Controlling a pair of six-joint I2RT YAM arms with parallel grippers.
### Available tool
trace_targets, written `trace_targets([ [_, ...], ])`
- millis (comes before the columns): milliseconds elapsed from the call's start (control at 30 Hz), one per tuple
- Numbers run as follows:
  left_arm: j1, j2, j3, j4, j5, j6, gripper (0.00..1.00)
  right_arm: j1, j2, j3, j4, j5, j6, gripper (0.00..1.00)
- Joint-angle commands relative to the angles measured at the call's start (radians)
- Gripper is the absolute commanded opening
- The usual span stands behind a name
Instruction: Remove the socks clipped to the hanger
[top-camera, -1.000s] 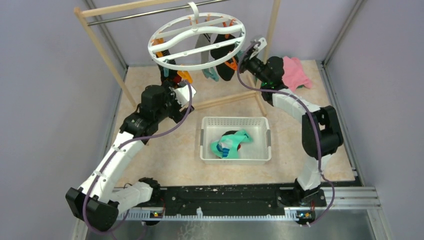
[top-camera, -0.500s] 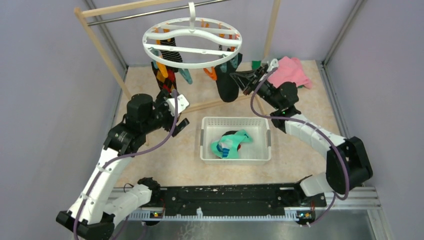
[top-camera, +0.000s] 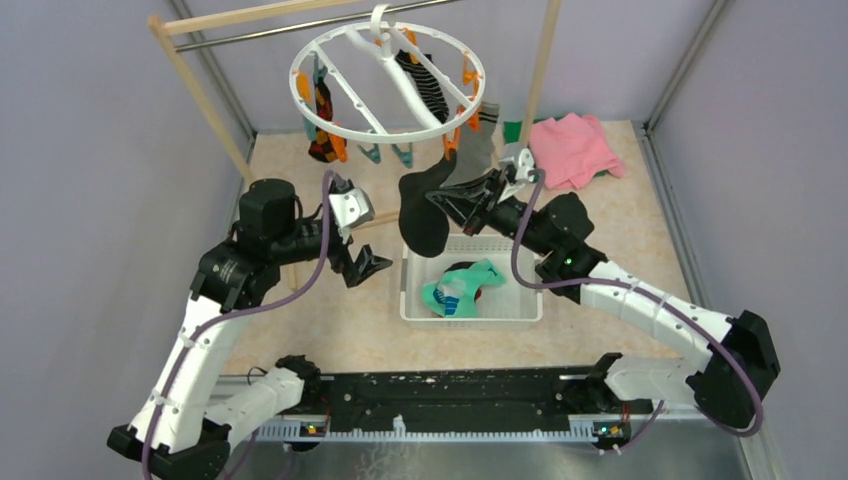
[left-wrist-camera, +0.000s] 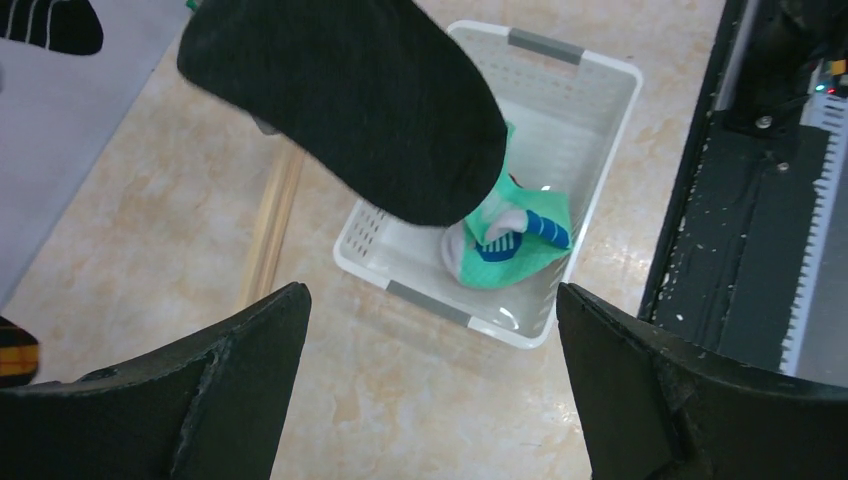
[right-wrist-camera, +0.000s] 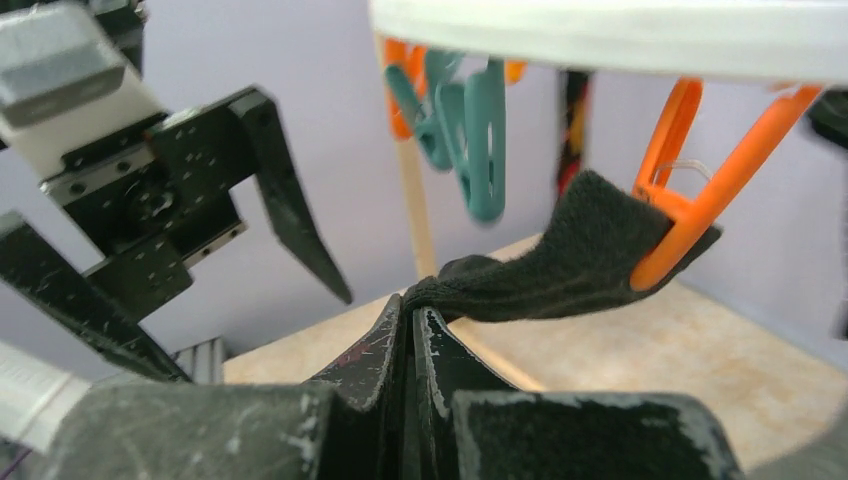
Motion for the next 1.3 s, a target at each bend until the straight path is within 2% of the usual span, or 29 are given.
trace_targets([
  [0, 0.003, 0.027, 0.056, 0.008, 0.124, -0.065, 0.99, 0.096, -0.018, 0.052, -0.091, 0.072, -0.004, 0.0],
  [200, 0.002, 0.041, 0.054, 0.02, 0.192, -0.097, 0.99, 0.157, -0.006, 0.052, -0.08, 0.096, 0.04, 0.0],
  [633, 0.003, 0.079, 0.018, 0.125, 0.139, -0.122, 0.97, 0.164, 0.02, 0.084, -0.033, 0.043, 0.152, 0.0],
  [900, 0.004, 0.067, -0.011, 0.132, 0.23, -0.178, 0.88, 0.164, 0.04, 0.085, -0.009, -0.007, 0.206, 0.0],
  [1200, 0.004, 0.056, -0.047, 0.124, 0.247, -0.207, 0.87, 0.164, 0.05, 0.063, 0.094, -0.03, 0.328, 0.0],
  [1267, 0.003, 0.056, -0.05, 0.128, 0.248, -0.212, 0.79, 0.164, 0.044, 0.051, 0.098, -0.027, 0.334, 0.0],
])
